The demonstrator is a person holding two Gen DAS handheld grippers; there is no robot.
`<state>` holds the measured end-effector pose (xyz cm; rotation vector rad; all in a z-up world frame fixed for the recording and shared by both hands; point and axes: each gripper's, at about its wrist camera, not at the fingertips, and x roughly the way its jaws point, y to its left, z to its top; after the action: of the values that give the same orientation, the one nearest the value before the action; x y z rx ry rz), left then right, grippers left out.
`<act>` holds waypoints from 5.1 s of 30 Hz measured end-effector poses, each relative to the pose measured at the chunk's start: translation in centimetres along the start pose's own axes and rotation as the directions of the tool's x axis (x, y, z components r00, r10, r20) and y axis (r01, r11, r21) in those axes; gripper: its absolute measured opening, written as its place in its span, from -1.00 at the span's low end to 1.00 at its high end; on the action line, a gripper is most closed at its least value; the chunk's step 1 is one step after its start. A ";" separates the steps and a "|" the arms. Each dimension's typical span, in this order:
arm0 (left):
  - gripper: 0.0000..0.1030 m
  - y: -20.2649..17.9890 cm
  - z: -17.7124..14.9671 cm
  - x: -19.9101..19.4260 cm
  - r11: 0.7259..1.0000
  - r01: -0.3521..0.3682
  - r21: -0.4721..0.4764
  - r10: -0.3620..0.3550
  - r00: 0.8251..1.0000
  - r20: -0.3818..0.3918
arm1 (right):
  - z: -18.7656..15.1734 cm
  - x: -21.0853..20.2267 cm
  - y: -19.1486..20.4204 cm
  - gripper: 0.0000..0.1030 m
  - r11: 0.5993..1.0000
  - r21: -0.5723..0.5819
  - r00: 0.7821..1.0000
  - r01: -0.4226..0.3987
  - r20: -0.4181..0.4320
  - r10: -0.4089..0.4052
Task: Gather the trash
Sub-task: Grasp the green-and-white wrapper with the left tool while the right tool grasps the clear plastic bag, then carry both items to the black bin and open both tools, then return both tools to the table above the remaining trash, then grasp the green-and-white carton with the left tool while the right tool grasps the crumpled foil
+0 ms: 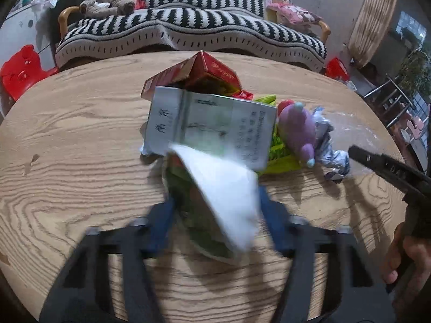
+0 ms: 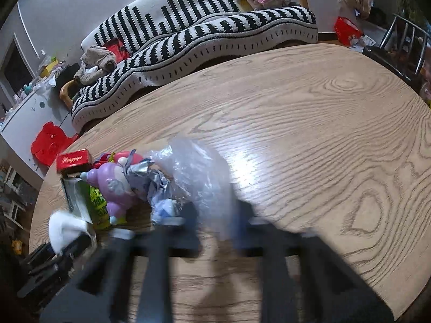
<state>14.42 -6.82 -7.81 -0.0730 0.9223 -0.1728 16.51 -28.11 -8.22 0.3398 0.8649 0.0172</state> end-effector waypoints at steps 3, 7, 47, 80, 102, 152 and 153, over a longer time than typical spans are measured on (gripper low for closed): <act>-0.11 -0.4 0.3 -0.6 1.000 -0.018 0.018 0.017 1.000 0.011 | 0.1 -1.7 0.7 -0.89 0.999 -0.043 0.999 0.012 0.052 -0.009; -0.11 -0.5 0.4 -2.2 0.999 -0.013 0.035 0.012 0.999 0.031 | 0.5 -4.7 1.3 -0.91 0.998 -0.063 0.993 0.015 0.120 -0.007; -0.11 -33.0 -10.9 -7.5 0.773 0.456 0.440 -0.463 0.881 -0.099 | -13.9 -33.9 -31.4 -0.91 0.833 0.328 0.866 0.446 0.076 -0.494; 0.64 -56.0 -29.2 2.7 0.528 0.732 0.431 -0.487 0.677 -0.552 | -24.8 -32.5 -49.2 0.18 0.629 0.567 0.845 0.532 -0.314 -0.433; 0.87 -42.5 -17.0 -3.1 0.731 0.533 0.425 -0.445 0.845 -0.295 | -15.1 -30.6 -35.8 0.75 0.796 0.396 0.882 0.458 -0.090 -0.463; 0.87 1.6 3.0 4.0 0.842 0.149 -0.518 -0.202 0.978 -0.048 | -4.2 -0.5 1.8 0.80 0.994 -0.061 0.986 0.090 -0.134 -0.097; 0.87 1.5 3.0 4.1 0.842 0.150 -0.518 -0.198 0.979 -0.038 | -4.1 -0.3 1.9 0.78 0.992 -0.075 0.987 0.100 -0.121 -0.109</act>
<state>19.43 -6.14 -9.38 -0.6551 1.0338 -0.0940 13.49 -25.18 -9.87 0.2304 1.0034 -0.0297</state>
